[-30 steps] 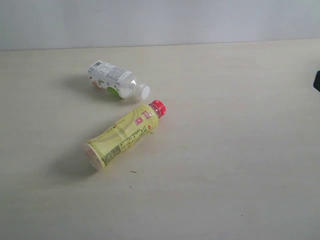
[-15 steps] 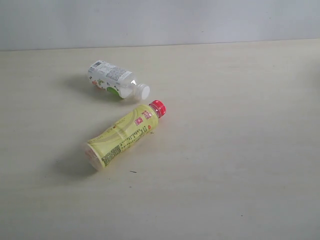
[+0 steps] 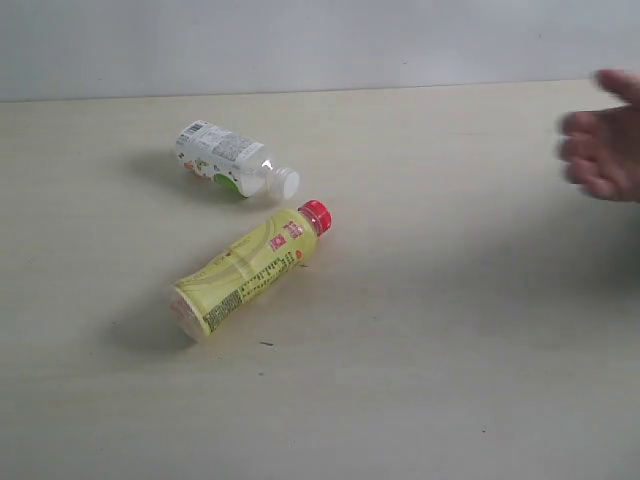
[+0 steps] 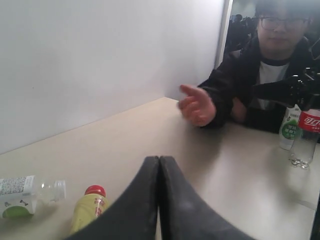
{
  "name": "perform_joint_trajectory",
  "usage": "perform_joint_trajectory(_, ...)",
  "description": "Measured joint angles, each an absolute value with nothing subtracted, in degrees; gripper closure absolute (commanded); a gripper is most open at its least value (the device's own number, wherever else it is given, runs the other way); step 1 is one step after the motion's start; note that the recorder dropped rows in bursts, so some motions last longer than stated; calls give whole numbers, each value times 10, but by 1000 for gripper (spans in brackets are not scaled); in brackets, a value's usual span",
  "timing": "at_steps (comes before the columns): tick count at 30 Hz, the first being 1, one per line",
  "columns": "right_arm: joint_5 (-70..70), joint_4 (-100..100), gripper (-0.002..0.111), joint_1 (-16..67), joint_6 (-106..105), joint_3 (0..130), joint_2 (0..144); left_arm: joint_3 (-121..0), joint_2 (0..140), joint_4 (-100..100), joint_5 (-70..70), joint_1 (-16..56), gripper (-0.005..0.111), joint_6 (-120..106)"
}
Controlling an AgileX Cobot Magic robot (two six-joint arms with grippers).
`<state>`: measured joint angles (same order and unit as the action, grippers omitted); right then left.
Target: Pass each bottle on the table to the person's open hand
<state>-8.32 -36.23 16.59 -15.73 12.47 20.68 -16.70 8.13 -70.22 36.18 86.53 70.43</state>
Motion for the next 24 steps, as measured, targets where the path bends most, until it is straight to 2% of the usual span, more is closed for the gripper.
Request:
perform_joint_trajectory(8,-83,-362,108,166,-157,125,207,-167,81,-757,299,865,104,738)
perform_joint_trajectory(14,-83,-362,108,166,-157,125,207,-172,81,-930,221,865,107,854)
perform_joint_trajectory(16,-83,-362,108,166,-157,125,207,-187,84,-966,271,865,107,911)
perform_joint_trajectory(19,-83,-362,108,166,-157,125,207,-220,111,-982,422,865,107,956)
perform_joint_trajectory(22,-83,-362,108,166,-157,125,207,-277,160,-973,575,865,107,958)
perform_joint_trajectory(24,-83,-362,108,166,-157,125,207,-326,200,-952,618,865,107,918)
